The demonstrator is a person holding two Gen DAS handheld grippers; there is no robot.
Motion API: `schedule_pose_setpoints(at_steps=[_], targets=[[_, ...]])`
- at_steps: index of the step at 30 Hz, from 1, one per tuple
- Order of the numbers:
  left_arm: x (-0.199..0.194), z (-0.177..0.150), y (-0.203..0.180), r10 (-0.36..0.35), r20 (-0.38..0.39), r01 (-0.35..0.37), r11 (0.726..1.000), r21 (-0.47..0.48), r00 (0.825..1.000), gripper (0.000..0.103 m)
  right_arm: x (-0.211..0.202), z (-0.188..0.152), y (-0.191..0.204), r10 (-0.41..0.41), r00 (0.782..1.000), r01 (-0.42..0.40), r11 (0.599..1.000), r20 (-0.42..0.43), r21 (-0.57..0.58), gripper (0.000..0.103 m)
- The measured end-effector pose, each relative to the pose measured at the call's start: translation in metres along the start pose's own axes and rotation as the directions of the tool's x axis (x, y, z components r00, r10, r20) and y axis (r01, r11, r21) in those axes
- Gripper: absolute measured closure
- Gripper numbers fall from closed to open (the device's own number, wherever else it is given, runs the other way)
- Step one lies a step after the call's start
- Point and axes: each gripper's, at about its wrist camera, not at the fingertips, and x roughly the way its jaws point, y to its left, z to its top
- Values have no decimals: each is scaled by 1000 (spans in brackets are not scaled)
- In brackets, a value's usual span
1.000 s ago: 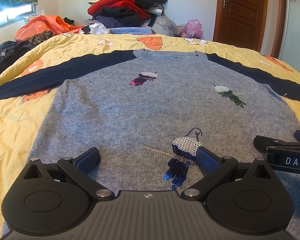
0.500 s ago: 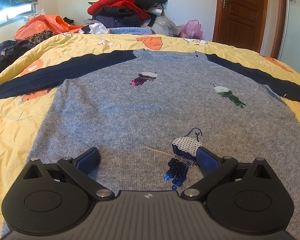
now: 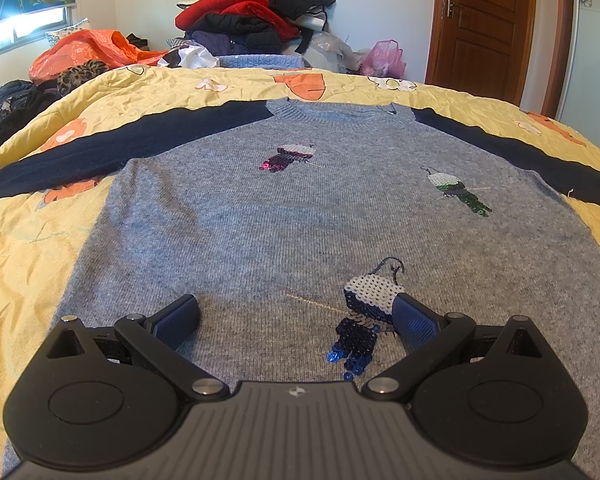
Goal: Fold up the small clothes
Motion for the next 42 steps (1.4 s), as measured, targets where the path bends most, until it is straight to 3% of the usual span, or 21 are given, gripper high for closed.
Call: schedule_pose_setpoints(at_steps=[7,8,10,14,15,17,20,22,24,26,29,30,32,34,36,37,39,42], targets=[[0,0,0,-1,0,1,1000,-1,1000,0,11,3,1,-29,997,23,996,69,82,34],[0,0,0,-1,1,1,1000,-1,1000,0,12,3,3,-40,997,36,997,73,67,39],[0,0,-1,0,1,0,1000,-1,1000,0,20,3,7,-94,993,93,995,66,27,86],[1,0,1,-8,3,8,1000,-11,1000,0,19,-6,21,-144,984,148,989,102,-27,86],[1,0,2,-10,4,10,1000,-14,1000,0,15,-14,37,-124,985,133,989,121,-65,86],[1,0,3,-14,7,14,1000,-20,1000,0,12,-45,82,-32,994,53,978,103,-203,86],[2,1,3,-17,8,18,1000,-22,1000,0,16,-124,164,124,991,-136,868,-58,-477,86],[2,1,3,-17,8,17,1000,-22,1000,0,29,-182,203,191,949,-300,794,-252,-528,87],[2,1,3,-17,8,17,1000,-22,1000,0,48,-237,227,172,910,-375,732,-378,-569,87],[1,1,3,-17,8,18,1000,-20,1000,0,70,-285,238,103,904,-371,671,-415,-642,87],[1,1,3,-18,8,18,1000,-18,1000,0,86,-322,239,27,916,-328,626,-401,-707,82],[2,1,3,-17,8,18,1000,-18,1000,0,80,-329,238,49,923,-330,607,-381,-723,75],[3,1,1,-11,5,11,1000,-11,1000,0,68,-332,238,78,919,-357,582,-387,-731,38],[4,2,-1,-5,-1,5,1000,1,1000,0,51,-327,237,117,919,-373,567,-376,-734,27],[4,4,-1,-6,-13,6,1000,3,1000,0,28,-316,225,160,917,-390,542,-364,-744,26],[4,6,0,-13,-22,13,1000,-7,1000,0,21,-311,219,166,918,-390,541,-360,-745,27],[4,16,9,-41,-60,38,998,-54,997,0,7,-298,194,163,917,-388,582,-365,-714,26],[5,45,28,-171,-20,164,967,-196,985,0,-1,-285,163,156,907,-393,645,-390,-656,26]])
